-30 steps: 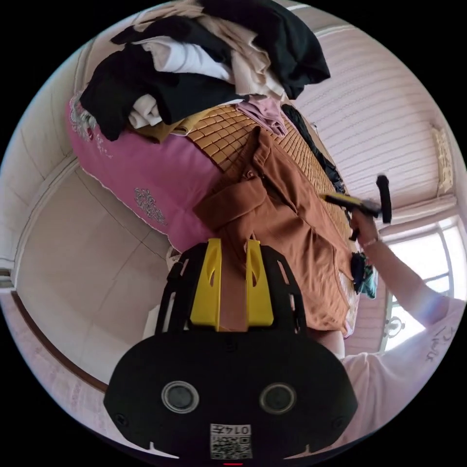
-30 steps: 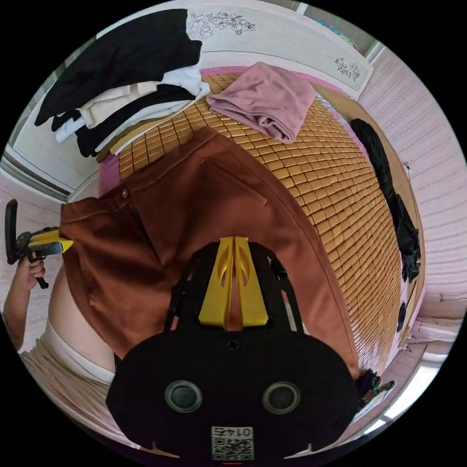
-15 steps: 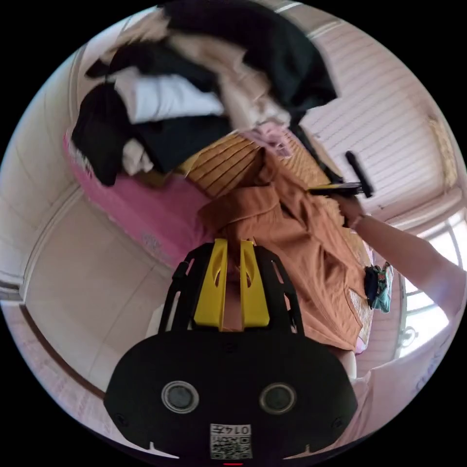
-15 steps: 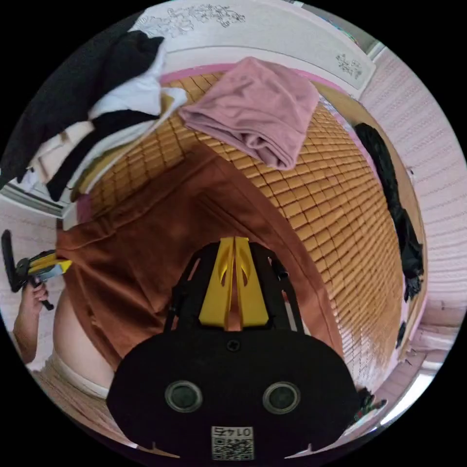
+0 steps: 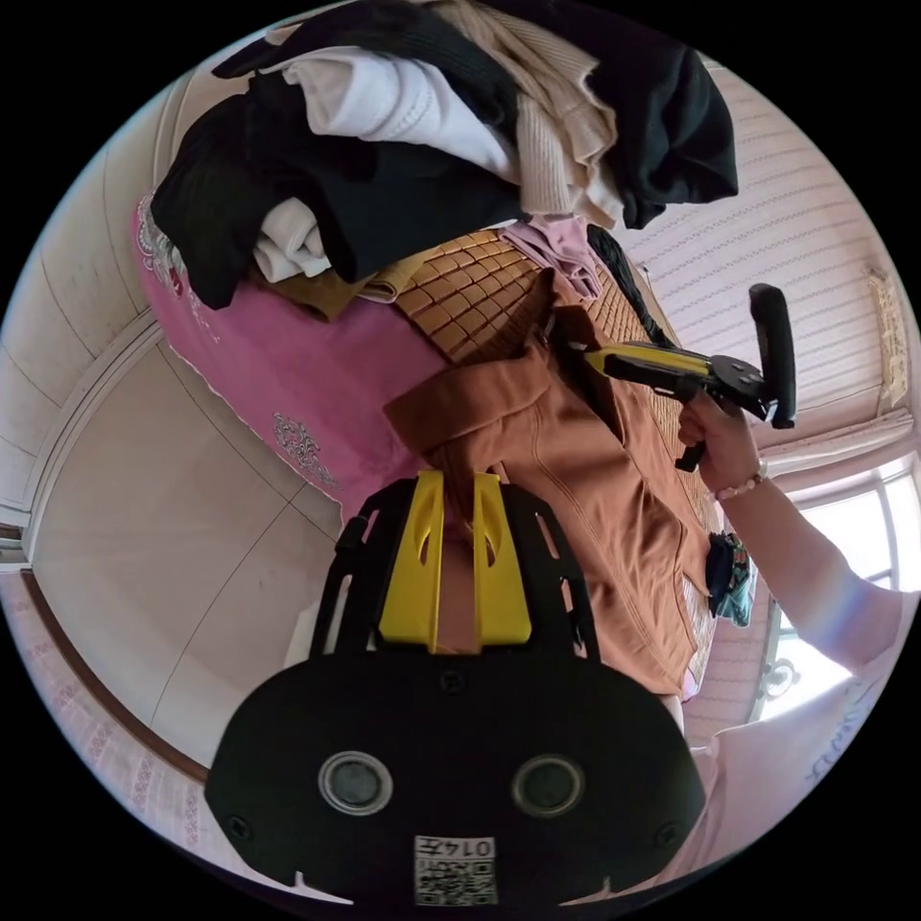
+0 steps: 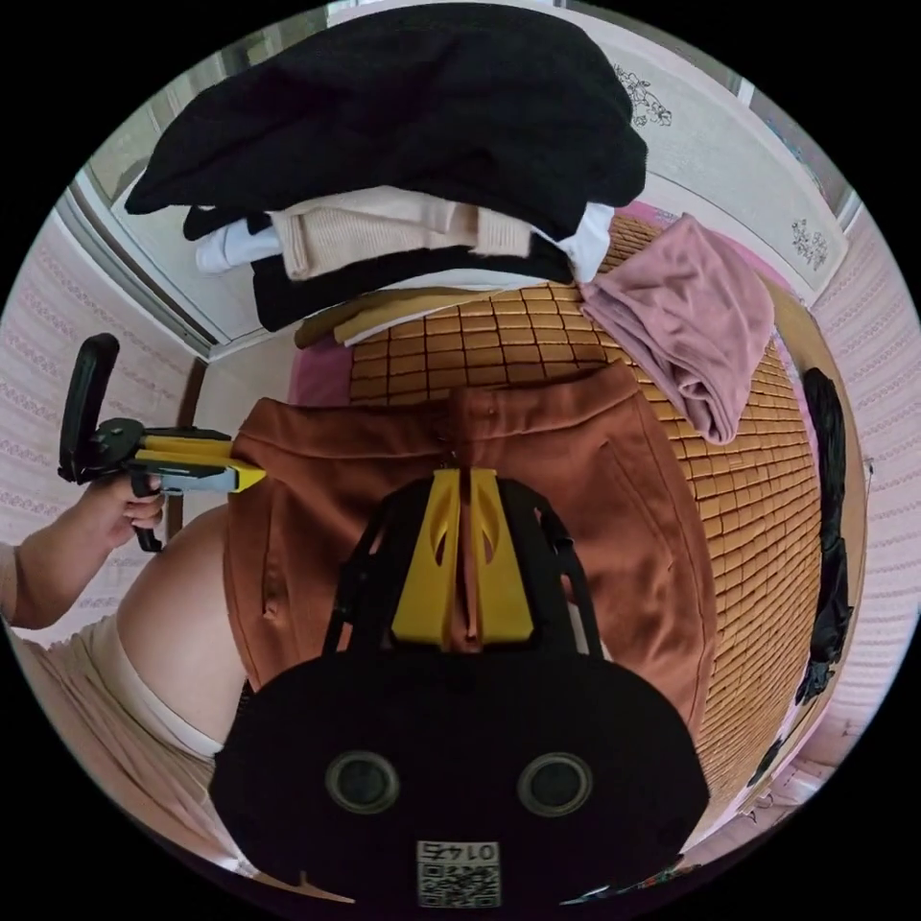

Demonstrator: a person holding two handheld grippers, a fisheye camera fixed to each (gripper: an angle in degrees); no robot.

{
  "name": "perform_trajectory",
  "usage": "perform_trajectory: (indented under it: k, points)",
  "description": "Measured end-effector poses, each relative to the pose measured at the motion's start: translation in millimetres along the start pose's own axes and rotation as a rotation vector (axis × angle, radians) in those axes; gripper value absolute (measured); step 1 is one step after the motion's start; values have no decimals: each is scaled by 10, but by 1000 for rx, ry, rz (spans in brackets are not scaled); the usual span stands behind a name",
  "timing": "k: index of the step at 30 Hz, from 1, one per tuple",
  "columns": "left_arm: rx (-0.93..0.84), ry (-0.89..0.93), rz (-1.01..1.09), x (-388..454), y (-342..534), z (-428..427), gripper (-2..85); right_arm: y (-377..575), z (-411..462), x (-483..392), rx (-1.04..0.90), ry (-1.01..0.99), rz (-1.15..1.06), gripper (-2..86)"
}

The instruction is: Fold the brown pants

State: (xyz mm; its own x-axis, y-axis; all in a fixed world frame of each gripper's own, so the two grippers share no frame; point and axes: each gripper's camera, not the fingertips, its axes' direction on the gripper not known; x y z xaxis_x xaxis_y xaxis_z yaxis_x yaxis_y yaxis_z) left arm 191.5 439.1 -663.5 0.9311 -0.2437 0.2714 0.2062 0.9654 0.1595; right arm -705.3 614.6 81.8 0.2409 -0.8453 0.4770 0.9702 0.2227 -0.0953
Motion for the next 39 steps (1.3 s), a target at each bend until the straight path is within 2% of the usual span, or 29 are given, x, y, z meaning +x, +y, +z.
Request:
perform_trajectory:
  k: [3, 6, 10, 12, 14, 16, 18, 21, 23, 25, 27, 29, 32, 39]
  points:
    - [3, -14, 6, 51, -11, 26, 52, 156, 246, -82, -87, 9, -6, 21]
    - [10, -13, 16, 114, -22, 27, 61, 284, 19, -39, -49, 6, 65, 23]
    - [13, -5, 15, 130, -14, -15, 64, 1046, -884, 14, 213, -146, 70, 13]
    - [16, 5, 9, 137, 6, -24, 64, 1570, -1236, -7, 264, -75, 90, 5]
    - [21, 12, 12, 161, 34, -18, 67, 2374, -1715, -94, 321, 148, 139, -2]
    - [14, 14, 37, 230, 52, 66, 79, 3005, -2029, -122, 354, 273, 237, -5]
    - [-34, 8, 66, 282, 28, 201, 84, 3606, -2233, -104, 331, 290, 333, -7]
    - [-99, 18, 56, 302, -41, 421, 82, 4626, -2403, -45, 241, 196, 506, -8]
    - [-149, 37, 62, 320, -96, 555, 76, 5497, -2519, -46, 197, 222, 737, -4]
    - [-187, 27, 70, 380, -153, 655, 64, 6200, -2626, -70, 232, 225, 936, 4]
    - [-198, 0, 107, 467, -175, 691, 53, 6908, -2702, -105, 280, 200, 1126, 45]
    - [-205, -10, 144, 547, -184, 713, 40, 7796, -2756, -212, 331, 267, 1408, 165]
    - [-202, -22, 166, 639, -187, 714, 30, 8784, -2734, -345, 341, 228, 1762, 174]
    - [-194, -64, 151, 811, -215, 734, 13, 10106, -2672, -655, 445, 180, 2185, 167]
